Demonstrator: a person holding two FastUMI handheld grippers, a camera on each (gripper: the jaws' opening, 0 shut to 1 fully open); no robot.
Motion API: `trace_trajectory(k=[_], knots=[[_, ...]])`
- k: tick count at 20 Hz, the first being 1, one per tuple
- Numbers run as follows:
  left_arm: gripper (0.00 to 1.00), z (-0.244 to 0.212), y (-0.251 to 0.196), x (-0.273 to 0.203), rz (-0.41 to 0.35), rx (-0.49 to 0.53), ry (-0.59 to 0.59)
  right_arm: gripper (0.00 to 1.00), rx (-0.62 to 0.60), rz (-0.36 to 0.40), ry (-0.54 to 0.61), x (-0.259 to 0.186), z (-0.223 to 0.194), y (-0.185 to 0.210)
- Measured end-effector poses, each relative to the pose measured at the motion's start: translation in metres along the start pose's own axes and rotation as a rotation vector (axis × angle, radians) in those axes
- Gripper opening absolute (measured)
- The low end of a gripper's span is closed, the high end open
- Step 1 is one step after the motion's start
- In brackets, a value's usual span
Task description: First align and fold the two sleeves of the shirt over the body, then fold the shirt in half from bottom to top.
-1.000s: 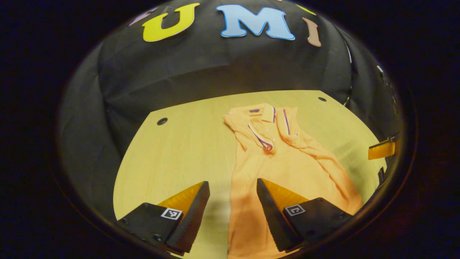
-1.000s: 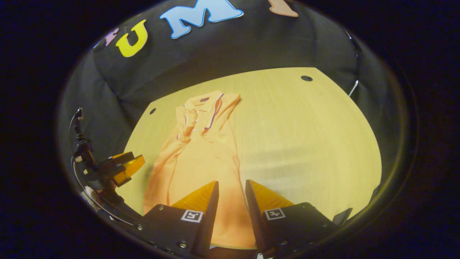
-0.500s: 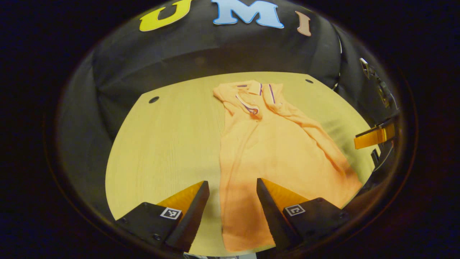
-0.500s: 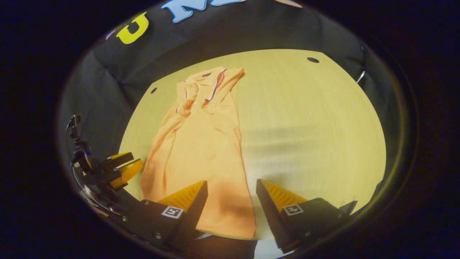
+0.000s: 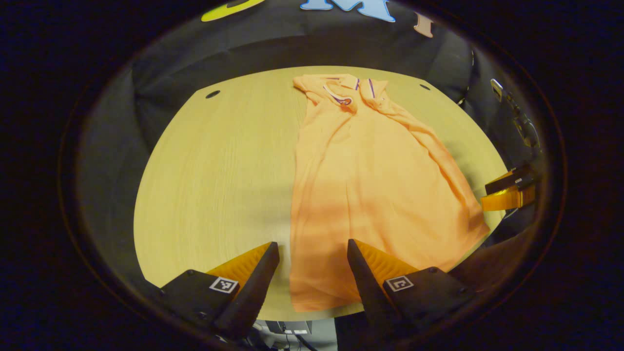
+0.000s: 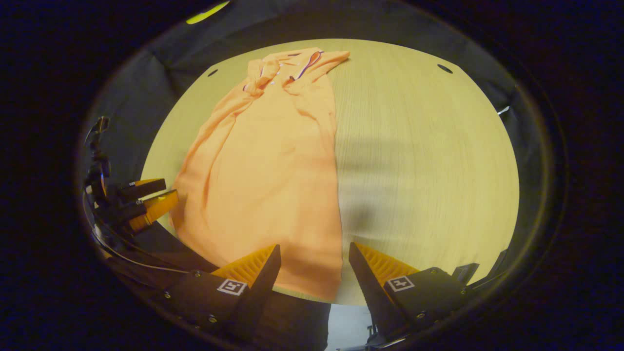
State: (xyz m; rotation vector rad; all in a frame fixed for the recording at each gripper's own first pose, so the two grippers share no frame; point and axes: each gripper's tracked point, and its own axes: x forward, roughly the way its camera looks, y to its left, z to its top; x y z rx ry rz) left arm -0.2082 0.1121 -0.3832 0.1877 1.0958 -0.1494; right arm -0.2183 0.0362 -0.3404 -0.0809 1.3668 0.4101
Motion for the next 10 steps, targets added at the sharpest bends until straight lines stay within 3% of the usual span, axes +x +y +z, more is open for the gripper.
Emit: trace_trajectory(k=[7, 10], knots=[[0.94, -0.037, -0.015, 0.010, 0.024, 0.063, 0.158, 0.90, -0.093, -0.062, 0.104, 0.014, -0.025, 0.001], [0.94, -0.031, -0.016, 0.011, 0.028, 0.080, 0.156, 0.90, -0.134, -0.091, 0.126, 0.020, -0.031, 0.000]])
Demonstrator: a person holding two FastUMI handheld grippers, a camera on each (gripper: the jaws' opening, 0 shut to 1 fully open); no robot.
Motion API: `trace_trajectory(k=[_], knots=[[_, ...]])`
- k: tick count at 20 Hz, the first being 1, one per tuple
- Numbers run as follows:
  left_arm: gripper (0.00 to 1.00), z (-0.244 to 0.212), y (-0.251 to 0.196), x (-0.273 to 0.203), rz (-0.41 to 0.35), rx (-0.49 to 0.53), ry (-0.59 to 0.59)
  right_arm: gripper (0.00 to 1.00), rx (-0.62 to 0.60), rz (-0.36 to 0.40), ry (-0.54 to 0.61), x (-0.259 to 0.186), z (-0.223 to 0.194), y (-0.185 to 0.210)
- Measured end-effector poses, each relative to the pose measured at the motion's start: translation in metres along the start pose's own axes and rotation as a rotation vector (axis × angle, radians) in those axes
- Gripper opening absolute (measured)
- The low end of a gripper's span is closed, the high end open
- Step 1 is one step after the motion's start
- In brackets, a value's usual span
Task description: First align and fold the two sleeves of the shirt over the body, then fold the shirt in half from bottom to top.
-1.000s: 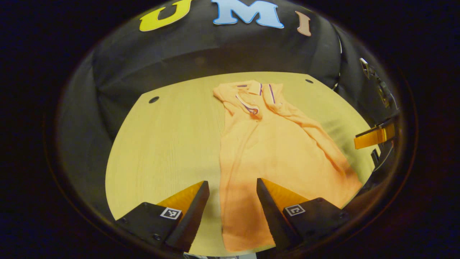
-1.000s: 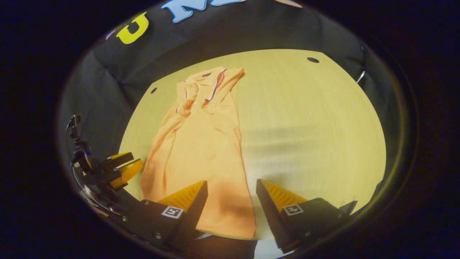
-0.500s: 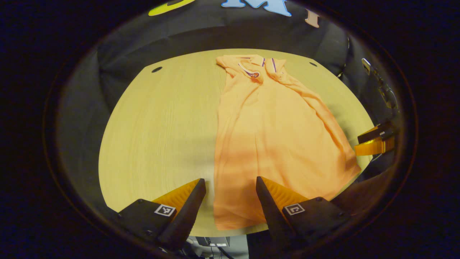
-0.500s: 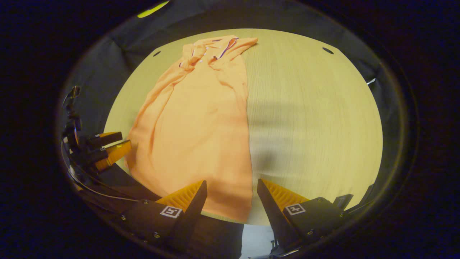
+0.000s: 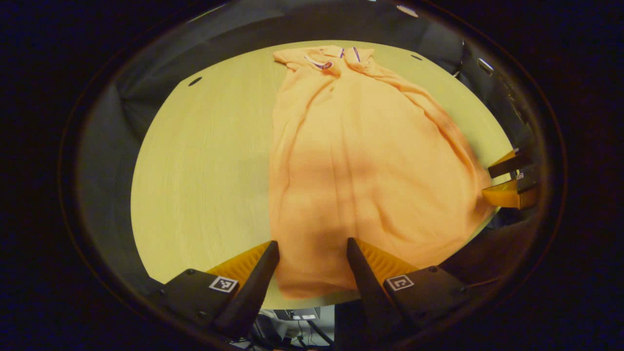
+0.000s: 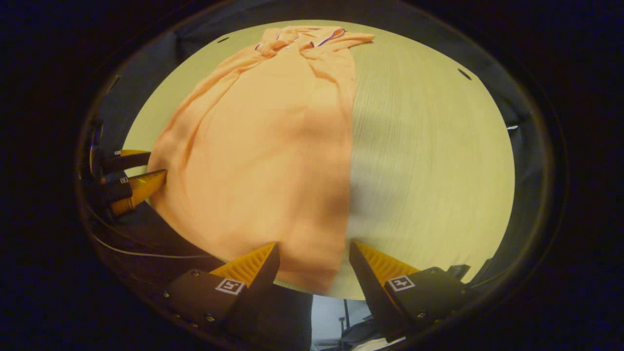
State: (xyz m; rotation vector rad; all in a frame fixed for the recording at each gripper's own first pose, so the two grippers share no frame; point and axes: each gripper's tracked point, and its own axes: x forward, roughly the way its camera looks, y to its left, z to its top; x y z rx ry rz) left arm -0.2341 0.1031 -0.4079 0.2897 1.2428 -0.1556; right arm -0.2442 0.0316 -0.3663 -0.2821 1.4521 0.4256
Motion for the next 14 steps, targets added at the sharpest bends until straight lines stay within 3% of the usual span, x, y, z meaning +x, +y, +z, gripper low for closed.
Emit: trace_trajectory(k=[4, 8, 11, 13, 14], knots=[[0.95, -0.0010, -0.0010, 0.0028, -0.018, -0.008, 0.033, 0.90, -0.074, -0.042, 0.032, 0.0088, -0.0067, 0.0017], [0.95, -0.0001, -0.0024, 0.0047, -0.032, -0.003, 0.052, 0.91, -0.056, -0.044, 0.066, 0.0091, -0.0061, 0.0017], [0.89, 0.0017, -0.0075, 0.0061, -0.040, 0.031, 0.076, 0.92, -0.045, -0.052, 0.105, 0.0097, -0.0044, 0.0027], [0.92, 0.0033, -0.0080, 0.0058, -0.042, 0.032, 0.095, 0.93, -0.044, -0.055, 0.124, 0.0097, -0.0046, 0.0038], [0.86, 0.0028, -0.0080, 0.0059, -0.041, 0.033, 0.105, 0.93, -0.043, -0.055, 0.128, 0.0089, -0.0055, 0.0042]])
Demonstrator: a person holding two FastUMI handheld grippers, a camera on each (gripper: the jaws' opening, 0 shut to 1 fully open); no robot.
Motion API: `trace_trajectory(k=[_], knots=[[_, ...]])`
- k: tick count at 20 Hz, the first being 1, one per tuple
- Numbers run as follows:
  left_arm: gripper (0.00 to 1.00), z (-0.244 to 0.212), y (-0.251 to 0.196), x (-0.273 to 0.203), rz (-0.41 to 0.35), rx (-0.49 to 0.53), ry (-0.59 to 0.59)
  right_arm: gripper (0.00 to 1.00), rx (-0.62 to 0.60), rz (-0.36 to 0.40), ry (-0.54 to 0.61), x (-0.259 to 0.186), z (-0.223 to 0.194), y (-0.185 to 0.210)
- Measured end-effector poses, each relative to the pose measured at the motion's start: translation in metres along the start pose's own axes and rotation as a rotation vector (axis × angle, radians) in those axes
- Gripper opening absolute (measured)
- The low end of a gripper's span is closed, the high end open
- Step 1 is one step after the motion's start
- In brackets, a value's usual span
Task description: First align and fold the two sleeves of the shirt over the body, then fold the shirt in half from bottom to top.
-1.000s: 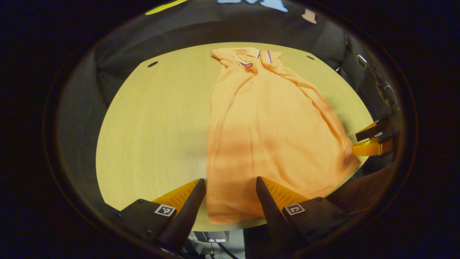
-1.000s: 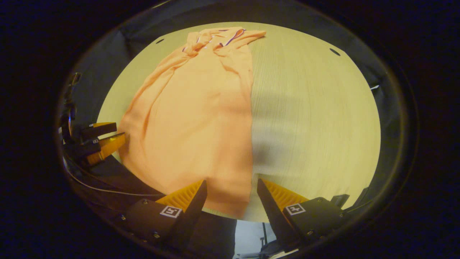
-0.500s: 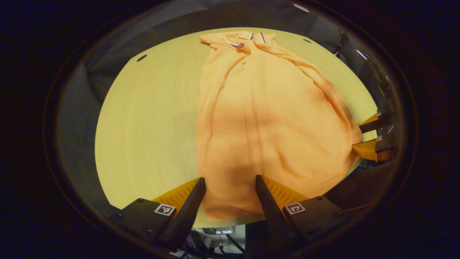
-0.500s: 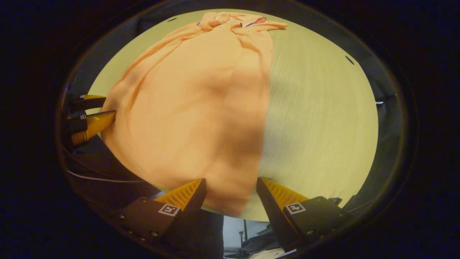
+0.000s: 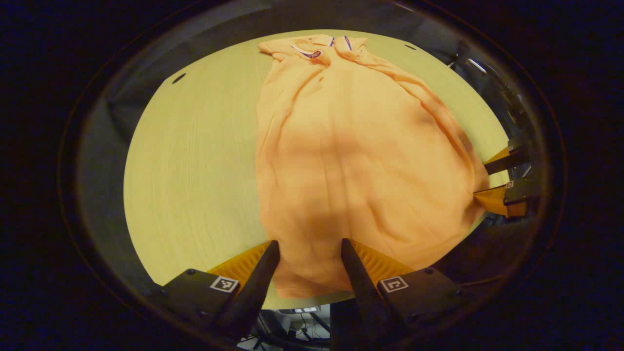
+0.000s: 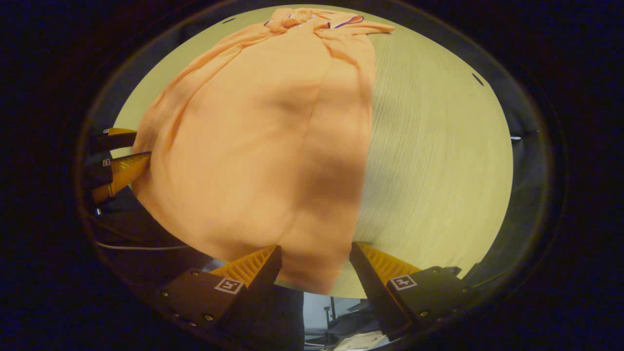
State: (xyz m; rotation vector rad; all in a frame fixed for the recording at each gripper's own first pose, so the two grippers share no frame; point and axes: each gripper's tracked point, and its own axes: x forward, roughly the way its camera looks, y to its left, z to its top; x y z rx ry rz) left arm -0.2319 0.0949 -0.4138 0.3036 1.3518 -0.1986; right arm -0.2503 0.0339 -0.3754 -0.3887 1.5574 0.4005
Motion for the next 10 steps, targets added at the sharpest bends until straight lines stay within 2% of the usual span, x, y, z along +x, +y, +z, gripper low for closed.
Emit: trace_trajectory(k=[2, 5, 6, 8, 9, 10], knots=[[0.85, 0.002, -0.004, 0.000, -0.004, 0.010, 0.016, 0.92, 0.003, 0.000, 0.002, 0.000, 0.000, -0.002], [0.69, 0.005, -0.007, 0.003, -0.013, 0.029, 0.025, 0.88, 0.029, 0.003, 0.020, -0.001, 0.001, -0.003], [0.64, 0.004, -0.007, 0.003, -0.013, 0.035, 0.036, 0.84, 0.042, 0.001, 0.027, -0.001, 0.001, -0.005], [0.53, 0.011, -0.008, 0.003, -0.014, 0.038, 0.003, 0.67, 0.077, 0.003, 0.026, -0.001, 0.003, -0.009], [0.38, 0.014, -0.009, 0.005, -0.004, 0.043, -0.007, 0.59, 0.090, 0.009, 0.026, -0.001, 0.004, -0.010], [0.14, 0.013, -0.010, 0.004, 0.007, 0.061, 0.001, 0.50, 0.087, 0.003, 0.028, -0.003, 0.003, -0.013]])
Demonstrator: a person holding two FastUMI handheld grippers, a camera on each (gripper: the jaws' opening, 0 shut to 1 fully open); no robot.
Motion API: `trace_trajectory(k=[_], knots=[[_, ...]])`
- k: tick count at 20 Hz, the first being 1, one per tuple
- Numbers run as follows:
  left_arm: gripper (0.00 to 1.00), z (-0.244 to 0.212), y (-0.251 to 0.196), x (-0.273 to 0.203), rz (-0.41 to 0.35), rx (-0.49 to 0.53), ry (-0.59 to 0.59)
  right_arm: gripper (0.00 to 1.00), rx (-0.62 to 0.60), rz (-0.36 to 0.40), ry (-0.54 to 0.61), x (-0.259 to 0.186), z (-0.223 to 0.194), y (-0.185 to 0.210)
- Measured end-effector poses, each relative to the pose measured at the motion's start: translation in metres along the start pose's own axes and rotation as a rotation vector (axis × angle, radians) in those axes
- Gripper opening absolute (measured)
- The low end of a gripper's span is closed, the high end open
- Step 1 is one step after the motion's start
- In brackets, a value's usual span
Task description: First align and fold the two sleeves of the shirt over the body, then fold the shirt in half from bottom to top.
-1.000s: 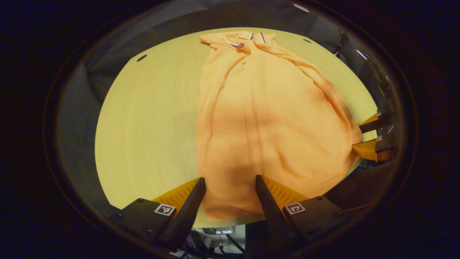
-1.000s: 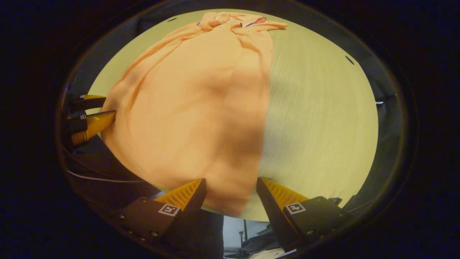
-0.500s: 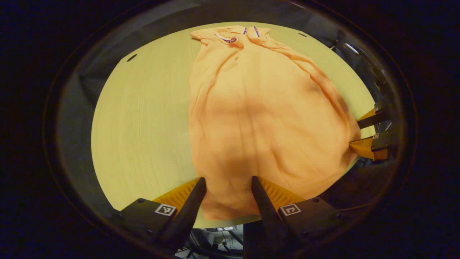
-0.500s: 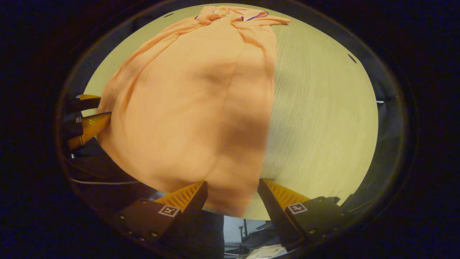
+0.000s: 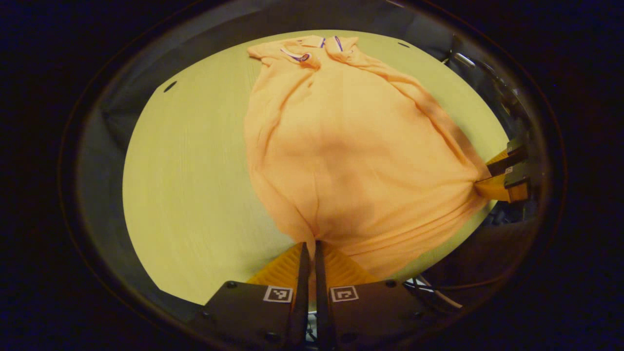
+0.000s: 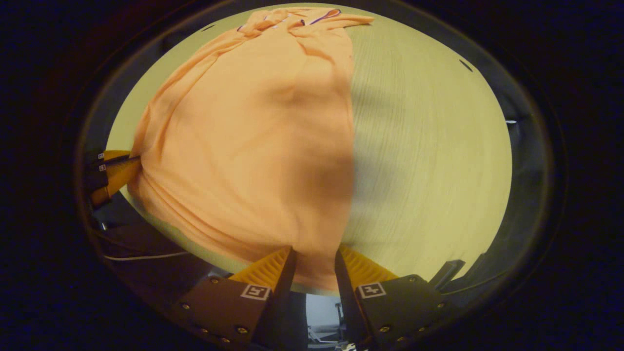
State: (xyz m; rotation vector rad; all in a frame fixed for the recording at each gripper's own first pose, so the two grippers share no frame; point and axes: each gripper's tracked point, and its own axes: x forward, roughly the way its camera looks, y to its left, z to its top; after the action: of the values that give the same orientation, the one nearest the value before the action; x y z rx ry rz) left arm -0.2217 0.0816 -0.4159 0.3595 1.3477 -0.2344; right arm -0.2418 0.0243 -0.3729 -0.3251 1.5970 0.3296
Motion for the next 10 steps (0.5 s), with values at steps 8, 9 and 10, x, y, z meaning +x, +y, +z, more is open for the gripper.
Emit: trace_trajectory(k=[8, 9, 10], knots=[[0.06, 0.0049, -0.0030, 0.0015, 0.026, 0.035, -0.010, 0.01, 0.013, -0.014, -0.038, 0.0004, 0.0037, 0.0020], [0.06, 0.0061, -0.0038, 0.0011, 0.024, 0.033, -0.018, 0.01, 0.012, -0.014, -0.039, -0.0006, 0.0037, 0.0018], [0.06, 0.0074, -0.0036, 0.0002, 0.022, 0.035, -0.022, 0.01, 0.011, -0.013, -0.039, -0.0004, 0.0031, 0.0015]])
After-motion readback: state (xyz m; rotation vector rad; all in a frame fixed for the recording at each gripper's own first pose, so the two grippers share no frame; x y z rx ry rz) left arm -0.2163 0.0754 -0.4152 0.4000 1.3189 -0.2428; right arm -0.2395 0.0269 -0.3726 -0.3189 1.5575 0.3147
